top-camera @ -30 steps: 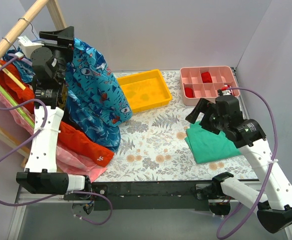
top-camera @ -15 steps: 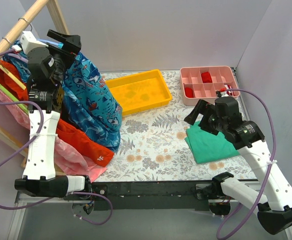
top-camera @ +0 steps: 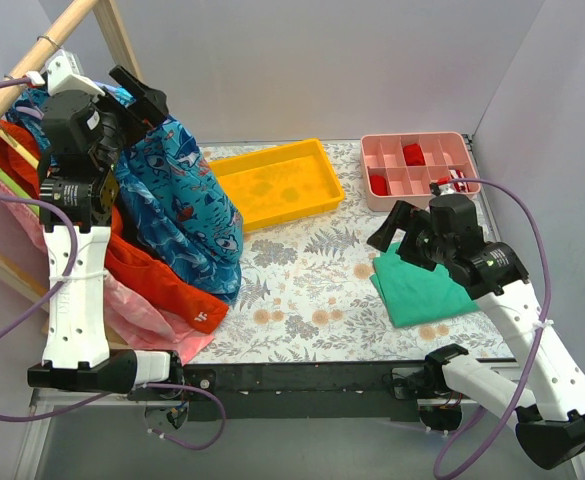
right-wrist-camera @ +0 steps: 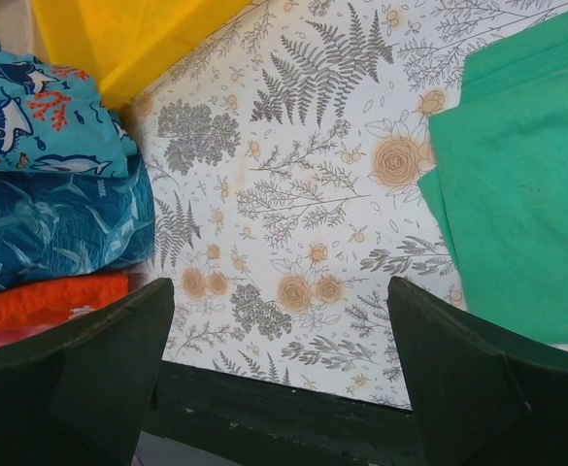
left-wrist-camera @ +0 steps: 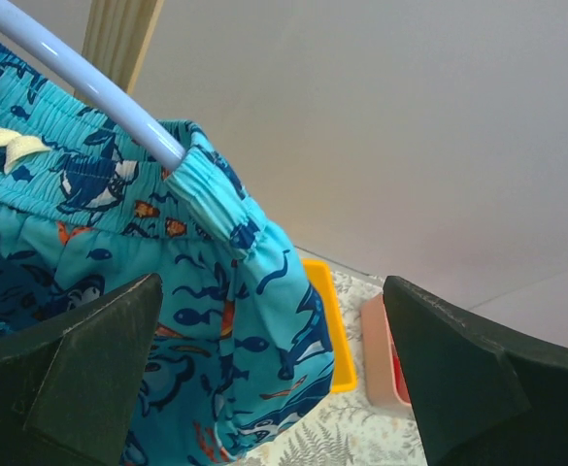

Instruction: Place the shorts on the hanger

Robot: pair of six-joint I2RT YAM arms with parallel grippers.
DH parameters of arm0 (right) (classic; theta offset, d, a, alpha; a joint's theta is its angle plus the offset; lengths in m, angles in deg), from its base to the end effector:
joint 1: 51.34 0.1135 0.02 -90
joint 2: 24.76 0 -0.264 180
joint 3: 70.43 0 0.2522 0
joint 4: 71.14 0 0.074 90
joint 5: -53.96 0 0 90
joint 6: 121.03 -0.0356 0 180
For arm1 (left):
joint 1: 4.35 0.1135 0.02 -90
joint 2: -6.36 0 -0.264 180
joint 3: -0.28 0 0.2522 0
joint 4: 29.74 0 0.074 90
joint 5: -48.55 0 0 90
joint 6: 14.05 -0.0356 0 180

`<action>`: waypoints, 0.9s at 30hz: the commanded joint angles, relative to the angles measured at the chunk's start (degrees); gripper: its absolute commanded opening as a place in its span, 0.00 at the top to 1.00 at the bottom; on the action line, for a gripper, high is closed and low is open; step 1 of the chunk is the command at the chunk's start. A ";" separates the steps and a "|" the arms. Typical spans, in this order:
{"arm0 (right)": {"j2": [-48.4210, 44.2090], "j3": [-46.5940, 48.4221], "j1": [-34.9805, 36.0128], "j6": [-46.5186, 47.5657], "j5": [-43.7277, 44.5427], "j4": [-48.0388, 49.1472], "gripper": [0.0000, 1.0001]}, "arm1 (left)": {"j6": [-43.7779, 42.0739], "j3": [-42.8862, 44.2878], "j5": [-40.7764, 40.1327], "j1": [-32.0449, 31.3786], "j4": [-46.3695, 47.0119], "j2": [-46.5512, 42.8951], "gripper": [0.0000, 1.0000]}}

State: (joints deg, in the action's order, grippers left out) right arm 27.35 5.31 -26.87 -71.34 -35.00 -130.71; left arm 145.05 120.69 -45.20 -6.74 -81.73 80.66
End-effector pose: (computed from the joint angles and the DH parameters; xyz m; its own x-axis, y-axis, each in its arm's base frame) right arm 0.1620 0.0730 0.3586 -0.6666 0.4073 -0.6243 0.0400 0.8559 0.5156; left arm 0.2322 -0.0074 0.5382 -0.0147 -0.9324 -0.3611 -0.1040 0.3606 -0.9269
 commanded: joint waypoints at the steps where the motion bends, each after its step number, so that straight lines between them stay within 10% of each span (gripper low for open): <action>1: -0.26 -0.19 0.23 1.03 -0.69 2.47 0.01 | -5.38 1.28 2.25 0.20 -5.00 -1.26 0.02; 18: -2.28 -0.10 0.23 2.52 -2.71 2.12 0.02 | -7.14 10.23 17.45 -1.65 -7.03 -2.41 0.02; 22: -3.51 -0.27 0.14 2.96 0.18 1.59 0.01 | -7.57 14.98 16.16 -10.91 -7.20 2.06 0.02; 27: -4.83 -1.24 0.23 2.96 2.30 1.50 0.01 | -11.88 21.14 -6.06 -33.35 -9.40 10.68 0.02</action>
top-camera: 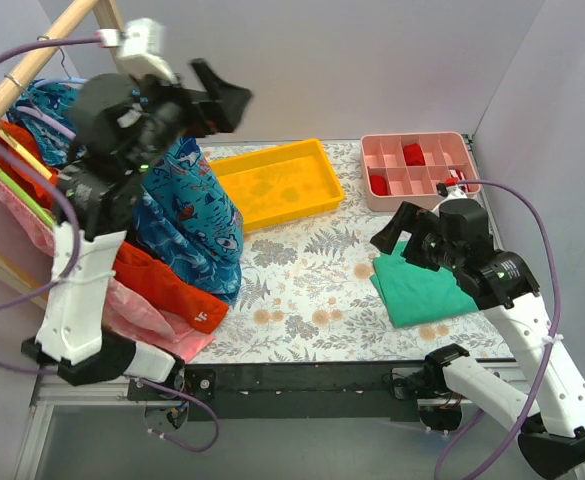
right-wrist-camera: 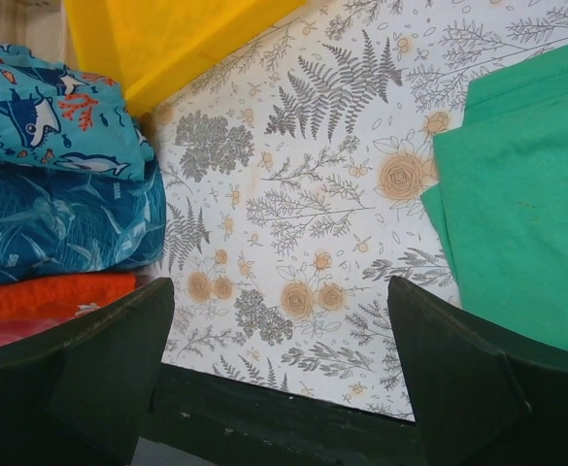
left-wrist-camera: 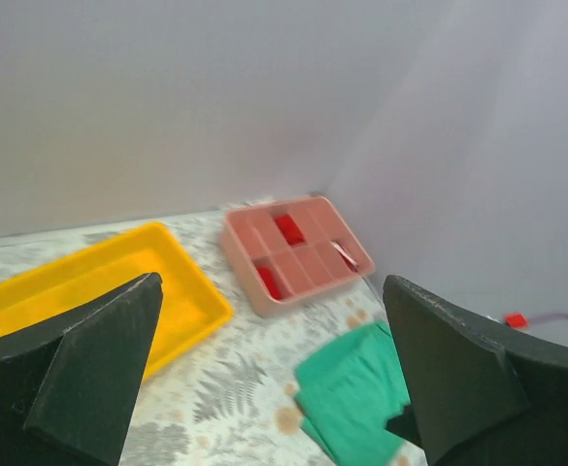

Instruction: Place the shorts on the hanger

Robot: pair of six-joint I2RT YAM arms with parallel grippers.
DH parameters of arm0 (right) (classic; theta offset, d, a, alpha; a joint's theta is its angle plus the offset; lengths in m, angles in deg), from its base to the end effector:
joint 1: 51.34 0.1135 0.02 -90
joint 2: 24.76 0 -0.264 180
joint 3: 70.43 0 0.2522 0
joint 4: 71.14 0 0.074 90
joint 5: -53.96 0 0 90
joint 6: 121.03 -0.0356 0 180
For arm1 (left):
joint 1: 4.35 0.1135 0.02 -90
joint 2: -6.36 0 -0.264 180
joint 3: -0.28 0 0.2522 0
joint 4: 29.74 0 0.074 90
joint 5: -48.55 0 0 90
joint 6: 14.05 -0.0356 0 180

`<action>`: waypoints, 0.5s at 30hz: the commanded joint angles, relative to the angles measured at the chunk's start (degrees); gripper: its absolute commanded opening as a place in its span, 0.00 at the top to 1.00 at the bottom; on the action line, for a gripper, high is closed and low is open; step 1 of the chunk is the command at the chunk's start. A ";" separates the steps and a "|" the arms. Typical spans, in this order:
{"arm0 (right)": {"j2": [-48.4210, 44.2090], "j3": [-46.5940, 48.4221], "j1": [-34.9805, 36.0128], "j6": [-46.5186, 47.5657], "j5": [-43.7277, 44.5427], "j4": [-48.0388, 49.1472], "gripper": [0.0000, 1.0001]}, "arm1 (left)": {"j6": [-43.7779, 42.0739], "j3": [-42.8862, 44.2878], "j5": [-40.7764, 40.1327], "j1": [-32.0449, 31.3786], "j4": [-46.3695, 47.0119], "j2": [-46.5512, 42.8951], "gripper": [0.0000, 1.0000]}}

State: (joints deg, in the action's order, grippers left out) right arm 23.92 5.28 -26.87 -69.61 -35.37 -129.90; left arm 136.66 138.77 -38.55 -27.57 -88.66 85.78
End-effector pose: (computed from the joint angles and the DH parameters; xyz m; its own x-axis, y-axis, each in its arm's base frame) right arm 0.1490 0.0674 0.3687 -0.6268 0.3998 -0.6687 -0.0182 0.8505 0.5256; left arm 0.1929 -0.0847 0.5896 -0.3828 -0.7836 -0.4893 0.2175 0.4384 -0.8721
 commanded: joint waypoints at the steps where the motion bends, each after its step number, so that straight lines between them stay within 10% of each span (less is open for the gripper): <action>1: -1.75 -1.66 0.23 1.23 3.54 0.61 0.01 | -3.66 1.94 -15.18 -17.33 -2.03 7.14 0.02; 15: -10.19 -15.53 0.14 0.44 12.69 4.82 0.01 | 10.39 -57.62 -17.93 -33.02 25.21 -4.97 0.02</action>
State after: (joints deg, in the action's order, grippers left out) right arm 15.77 -6.26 -26.87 -69.33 -26.17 -129.29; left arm 140.87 91.88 -57.11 -58.47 -73.08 87.96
